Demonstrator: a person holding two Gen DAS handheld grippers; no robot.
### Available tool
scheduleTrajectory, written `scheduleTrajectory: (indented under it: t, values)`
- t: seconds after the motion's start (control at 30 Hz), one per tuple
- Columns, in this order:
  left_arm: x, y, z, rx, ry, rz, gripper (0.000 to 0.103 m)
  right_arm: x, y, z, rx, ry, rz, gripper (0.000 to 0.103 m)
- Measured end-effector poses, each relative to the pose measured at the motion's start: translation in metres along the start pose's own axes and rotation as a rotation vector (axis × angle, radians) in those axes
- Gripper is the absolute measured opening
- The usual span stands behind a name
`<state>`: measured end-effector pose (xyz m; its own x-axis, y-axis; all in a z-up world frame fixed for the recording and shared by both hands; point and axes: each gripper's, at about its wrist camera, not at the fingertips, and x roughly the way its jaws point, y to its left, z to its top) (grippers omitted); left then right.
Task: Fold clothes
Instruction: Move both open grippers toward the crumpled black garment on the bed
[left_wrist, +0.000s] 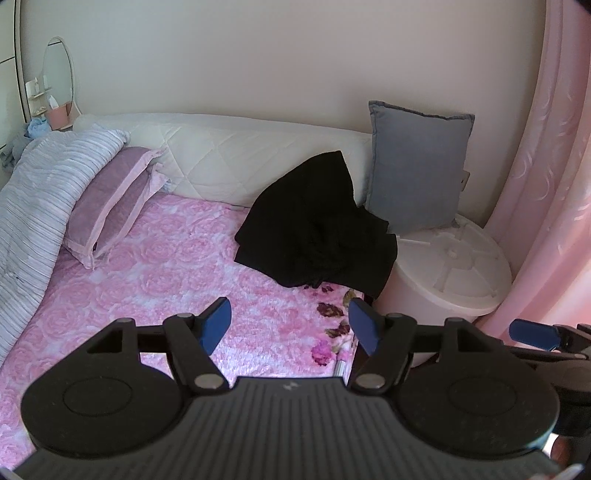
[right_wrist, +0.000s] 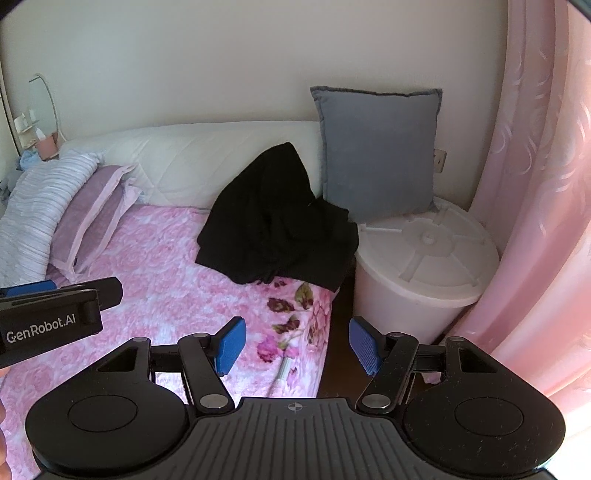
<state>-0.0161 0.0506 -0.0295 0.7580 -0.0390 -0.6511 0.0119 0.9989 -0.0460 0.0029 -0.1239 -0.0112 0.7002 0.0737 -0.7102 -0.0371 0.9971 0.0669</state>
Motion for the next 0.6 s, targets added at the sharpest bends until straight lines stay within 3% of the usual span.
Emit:
scheduleTrajectory:
  t: [0.6]
  values:
    - [0.014, 0.033, 0.015, -0.045, 0.029, -0.046, 0.067, 0.004, 0.027, 0.005, -0.046, -0.007, -0.064, 0.066]
